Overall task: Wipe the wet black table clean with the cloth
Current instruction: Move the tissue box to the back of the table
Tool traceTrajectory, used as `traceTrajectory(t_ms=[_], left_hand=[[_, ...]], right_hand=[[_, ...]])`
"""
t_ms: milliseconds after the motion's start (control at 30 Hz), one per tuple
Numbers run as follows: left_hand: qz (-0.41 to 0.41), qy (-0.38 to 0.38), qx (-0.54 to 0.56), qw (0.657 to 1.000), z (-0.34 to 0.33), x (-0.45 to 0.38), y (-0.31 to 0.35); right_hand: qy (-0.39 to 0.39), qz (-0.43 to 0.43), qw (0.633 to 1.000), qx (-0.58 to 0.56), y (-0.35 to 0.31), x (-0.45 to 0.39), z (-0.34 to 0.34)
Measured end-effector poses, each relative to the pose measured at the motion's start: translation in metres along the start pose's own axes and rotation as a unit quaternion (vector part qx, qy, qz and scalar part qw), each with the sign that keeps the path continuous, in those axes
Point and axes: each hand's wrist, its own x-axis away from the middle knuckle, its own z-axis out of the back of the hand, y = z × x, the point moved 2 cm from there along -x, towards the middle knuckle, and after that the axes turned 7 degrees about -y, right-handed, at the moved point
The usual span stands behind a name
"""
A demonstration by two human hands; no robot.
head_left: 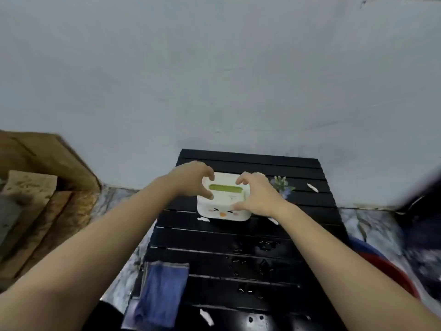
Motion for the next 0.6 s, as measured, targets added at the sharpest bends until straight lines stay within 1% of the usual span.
traceTrajectory(t_ms=[100, 200, 300, 400, 500, 600], left_hand=[[-0.001, 0.037, 0.018, 0.999, -0.029, -0.002, -0.016], [-0.022, 0.071, 0.091, 0.993, -0.059, -0.001, -0.032], [-0.038, 0.117, 0.168, 0.978, -0.083, 0.0, -0.044], [-0.049, 0.148, 0.241, 0.958, -0.1, 0.004, -0.047], [-0.048, 0.16, 0.267, 0.949, -0.114, 0.009, -0.044], [-0.05, 0.174, 0.32, 0.93, -0.124, 0.011, -0.039]], right_hand=[[0.044, 0.0, 0.999, -0.002, 0.013, -0.002, -0.022], [0.094, 0.013, 0.995, -0.031, 0.025, -0.002, -0.044], [0.132, 0.032, 0.989, -0.059, 0.035, 0.001, -0.066], [0.165, 0.04, 0.977, -0.127, 0.045, 0.002, -0.082], [0.172, 0.025, 0.964, -0.201, 0.055, 0.004, -0.093], [0.192, 0.033, 0.949, -0.247, 0.063, 0.004, -0.1]])
